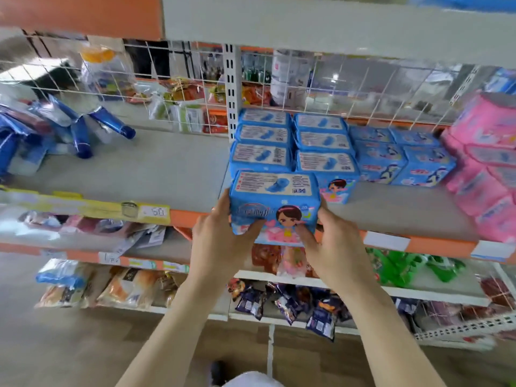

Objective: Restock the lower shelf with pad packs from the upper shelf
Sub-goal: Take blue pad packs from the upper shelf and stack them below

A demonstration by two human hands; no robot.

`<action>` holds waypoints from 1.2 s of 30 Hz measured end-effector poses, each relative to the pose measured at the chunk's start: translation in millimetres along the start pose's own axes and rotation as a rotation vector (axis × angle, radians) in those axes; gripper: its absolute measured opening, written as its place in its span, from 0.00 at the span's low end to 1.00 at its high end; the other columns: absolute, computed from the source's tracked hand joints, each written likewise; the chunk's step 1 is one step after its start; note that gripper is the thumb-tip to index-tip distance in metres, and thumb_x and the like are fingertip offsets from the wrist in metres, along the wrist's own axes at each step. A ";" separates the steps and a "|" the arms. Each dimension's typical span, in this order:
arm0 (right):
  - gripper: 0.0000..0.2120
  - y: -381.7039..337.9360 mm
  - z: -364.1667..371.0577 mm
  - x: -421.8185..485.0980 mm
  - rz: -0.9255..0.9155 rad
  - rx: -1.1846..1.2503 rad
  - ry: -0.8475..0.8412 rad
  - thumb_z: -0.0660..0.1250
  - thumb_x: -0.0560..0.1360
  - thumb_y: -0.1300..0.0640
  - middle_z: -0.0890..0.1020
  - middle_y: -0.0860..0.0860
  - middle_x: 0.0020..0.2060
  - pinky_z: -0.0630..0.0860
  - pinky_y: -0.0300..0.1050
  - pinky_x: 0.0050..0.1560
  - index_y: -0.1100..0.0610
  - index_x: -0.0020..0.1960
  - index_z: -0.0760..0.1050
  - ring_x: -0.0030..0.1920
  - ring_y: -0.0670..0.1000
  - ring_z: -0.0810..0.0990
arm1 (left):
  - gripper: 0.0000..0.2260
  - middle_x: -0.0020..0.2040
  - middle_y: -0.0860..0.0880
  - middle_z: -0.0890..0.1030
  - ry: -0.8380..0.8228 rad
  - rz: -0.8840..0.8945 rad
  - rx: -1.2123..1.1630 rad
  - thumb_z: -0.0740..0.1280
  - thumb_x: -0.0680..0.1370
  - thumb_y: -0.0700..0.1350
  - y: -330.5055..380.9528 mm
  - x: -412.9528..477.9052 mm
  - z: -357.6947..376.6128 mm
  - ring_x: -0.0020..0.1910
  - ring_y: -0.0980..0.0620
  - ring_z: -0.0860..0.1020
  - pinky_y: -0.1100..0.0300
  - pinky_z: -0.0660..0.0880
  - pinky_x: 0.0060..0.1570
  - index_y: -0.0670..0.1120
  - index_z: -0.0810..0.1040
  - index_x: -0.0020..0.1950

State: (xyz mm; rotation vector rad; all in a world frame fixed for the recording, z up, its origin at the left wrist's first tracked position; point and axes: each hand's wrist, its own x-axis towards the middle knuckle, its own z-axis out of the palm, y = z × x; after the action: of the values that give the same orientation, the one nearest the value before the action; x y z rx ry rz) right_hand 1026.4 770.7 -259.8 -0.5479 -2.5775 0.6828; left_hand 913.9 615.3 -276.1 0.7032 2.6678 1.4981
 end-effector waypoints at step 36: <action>0.22 28.5 80.1 72.4 0.118 0.084 0.083 0.73 0.74 0.50 0.86 0.52 0.51 0.65 0.28 0.39 0.63 0.63 0.78 0.41 0.52 0.82 | 0.33 0.52 0.50 0.86 0.021 0.102 0.112 0.71 0.71 0.56 -62.4 83.8 29.4 0.45 0.47 0.86 0.44 0.83 0.49 0.47 0.71 0.75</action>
State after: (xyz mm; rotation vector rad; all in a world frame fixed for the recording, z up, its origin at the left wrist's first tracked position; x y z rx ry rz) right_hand 934.8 797.5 -317.7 -0.6906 -2.4430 0.7871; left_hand 821.1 643.4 -325.0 0.8456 2.7896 1.3936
